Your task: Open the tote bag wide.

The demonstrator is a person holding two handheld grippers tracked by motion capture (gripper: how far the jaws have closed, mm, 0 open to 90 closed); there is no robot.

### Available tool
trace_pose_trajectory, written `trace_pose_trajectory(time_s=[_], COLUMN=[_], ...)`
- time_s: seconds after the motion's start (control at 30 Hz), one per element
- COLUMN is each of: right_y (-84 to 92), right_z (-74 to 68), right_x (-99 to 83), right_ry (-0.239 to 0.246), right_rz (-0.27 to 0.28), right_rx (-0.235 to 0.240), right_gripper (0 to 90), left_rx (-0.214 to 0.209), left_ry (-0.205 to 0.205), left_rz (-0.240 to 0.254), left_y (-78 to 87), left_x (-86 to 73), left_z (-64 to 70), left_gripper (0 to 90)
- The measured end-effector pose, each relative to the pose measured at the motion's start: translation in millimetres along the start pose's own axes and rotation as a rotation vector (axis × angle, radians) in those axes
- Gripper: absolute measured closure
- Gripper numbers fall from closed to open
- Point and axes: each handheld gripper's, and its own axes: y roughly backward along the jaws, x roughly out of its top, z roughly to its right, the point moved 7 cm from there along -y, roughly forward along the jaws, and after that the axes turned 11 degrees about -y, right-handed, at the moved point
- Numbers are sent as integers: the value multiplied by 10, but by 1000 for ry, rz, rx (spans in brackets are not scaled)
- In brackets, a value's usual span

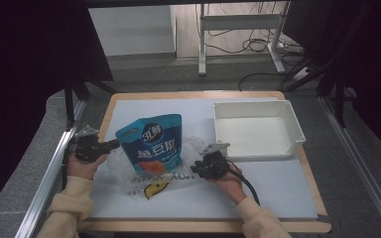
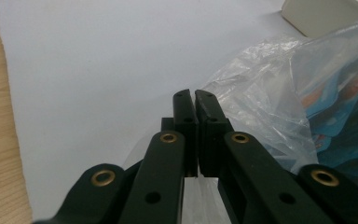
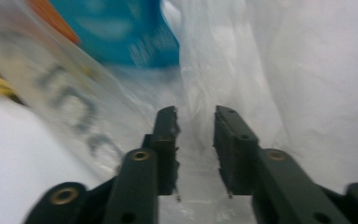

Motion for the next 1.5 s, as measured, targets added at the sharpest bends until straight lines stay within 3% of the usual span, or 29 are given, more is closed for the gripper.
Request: trace_pose_trajectory(time_s=[0.03, 0.13, 0.2, 0.33, 0.37, 0.4, 0.43, 0.5, 0.6, 0.67, 0.7, 0.77, 0.8, 0.87, 0.9, 1.03, 1.13, 1.23, 1.27, 1.3, 1.5], right_y=[90, 193, 363, 539, 704, 704, 900, 959, 1083, 1012, 859, 794, 592, 533, 388, 266, 169, 105, 95, 116, 147], right_z=[-36, -77, -154, -235, -278, -278, -288, -283, -242, -212, -170, -152, -102, -88, -56, -50, -61, -49, -41, -31, -36], right_x=[65, 117, 167, 216, 296, 296, 451, 514, 781, 906, 988, 1008, 1049, 1057, 1081, 1107, 1094, 1049, 1045, 1075, 1105], right_ry=[-7, 0, 9, 23, 43, 43, 58, 56, 65, 67, 73, 75, 68, 72, 79, 73, 80, 92, 87, 74, 23], right_rz=[35, 62, 97, 133, 175, 175, 233, 252, 307, 289, 246, 229, 187, 175, 150, 127, 81, 37, 37, 93, 200], right_rx=[12, 28, 50, 69, 62, 62, 34, 22, -18, -23, -30, -30, -38, -41, -56, -43, -25, -16, -10, -19, -44], right_gripper=[597, 559, 499, 474, 465, 465, 455, 449, 433, 424, 417, 417, 416, 417, 420, 451, 556, 761, 821, 874, 882], left_rx=[0, -4, -6, -10, -12, -13, -14, -15, -16, -18, -20, -20, -20, -20, -20, -23, -21, -20, -19, -17, -15], left_ry=[0, 1, 4, 9, 10, 12, 11, 12, 6, 3, -1, -2, -3, 0, 0, 3, 2, 2, 2, 2, 2], left_rz=[0, 4, 10, 14, 15, 17, 17, 18, 17, 16, 15, 14, 11, 10, 9, 12, 13, 15, 16, 16, 23], left_y=[-1, 1, 8, 17, 18, 17, 17, 18, 15, 14, 14, 11, 9, 5, 2, -2, 5, 18, 20, 23, 35], left_x=[0, 3, 9, 17, 20, 24, 28, 40, 54, 58, 60, 59, 55, 48, 43, 41, 44, 49, 49, 48, 49], left_z=[0, 0, 3, 8, 9, 10, 11, 19, 39, 53, 58, 56, 52, 44, 38, 32, 35, 38, 37, 35, 34], left_gripper=[887, 887, 887, 887, 887, 887, 887, 887, 887, 887, 886, 887, 886, 887, 887, 887, 887, 887, 887, 887, 887])
